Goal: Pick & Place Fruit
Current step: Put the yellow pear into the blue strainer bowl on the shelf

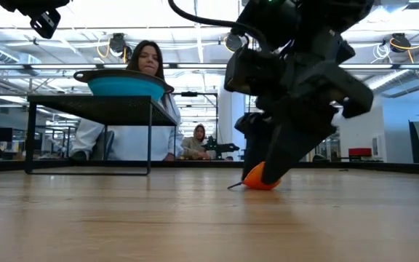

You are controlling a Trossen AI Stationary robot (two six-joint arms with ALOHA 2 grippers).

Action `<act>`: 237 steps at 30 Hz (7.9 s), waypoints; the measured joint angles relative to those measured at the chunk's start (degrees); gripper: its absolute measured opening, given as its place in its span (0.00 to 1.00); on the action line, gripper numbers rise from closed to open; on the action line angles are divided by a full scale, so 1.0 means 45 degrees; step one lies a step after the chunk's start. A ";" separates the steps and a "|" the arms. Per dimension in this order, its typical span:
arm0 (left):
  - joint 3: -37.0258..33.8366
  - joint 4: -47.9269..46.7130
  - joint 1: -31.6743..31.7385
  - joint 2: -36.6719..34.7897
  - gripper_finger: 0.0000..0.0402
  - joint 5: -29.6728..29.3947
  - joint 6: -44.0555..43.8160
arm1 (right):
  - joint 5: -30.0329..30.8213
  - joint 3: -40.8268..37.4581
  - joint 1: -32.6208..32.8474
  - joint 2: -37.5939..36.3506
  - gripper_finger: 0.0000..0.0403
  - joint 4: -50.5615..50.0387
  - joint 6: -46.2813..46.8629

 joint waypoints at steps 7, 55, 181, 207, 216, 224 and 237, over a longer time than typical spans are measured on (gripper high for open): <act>0.0001 0.0028 0.0005 0.0005 0.03 0.0005 -0.0024 | 0.0011 0.0000 0.0000 -0.0023 0.47 -0.0312 -0.0036; 0.0015 0.1850 0.0000 0.1958 0.05 0.0005 -0.1602 | -0.1928 -0.0005 -0.2134 -0.4769 0.24 0.5032 0.0304; 0.1112 1.3130 0.4833 1.0248 0.63 0.4129 -0.6999 | 0.2042 0.2997 -0.2560 -0.3831 0.24 0.3384 -0.2723; 0.1112 1.2463 0.5095 1.0099 0.26 0.4673 -0.7267 | 0.1954 0.3007 -0.2555 -0.3856 0.39 0.2522 -0.2765; 0.1137 1.0893 0.5071 0.9039 0.26 0.4763 -0.7352 | 0.2401 0.2955 -0.2569 -0.4351 0.48 0.0681 -0.2717; 0.1124 0.9061 0.5076 0.7971 0.26 0.4606 -0.7337 | 0.2976 0.2973 -0.2572 -0.5266 0.46 -0.0605 -0.2717; 0.1122 0.7520 0.5081 0.6782 0.26 0.3987 -0.6651 | 0.2631 0.2826 -0.2880 -0.6905 0.17 -0.2736 -0.2384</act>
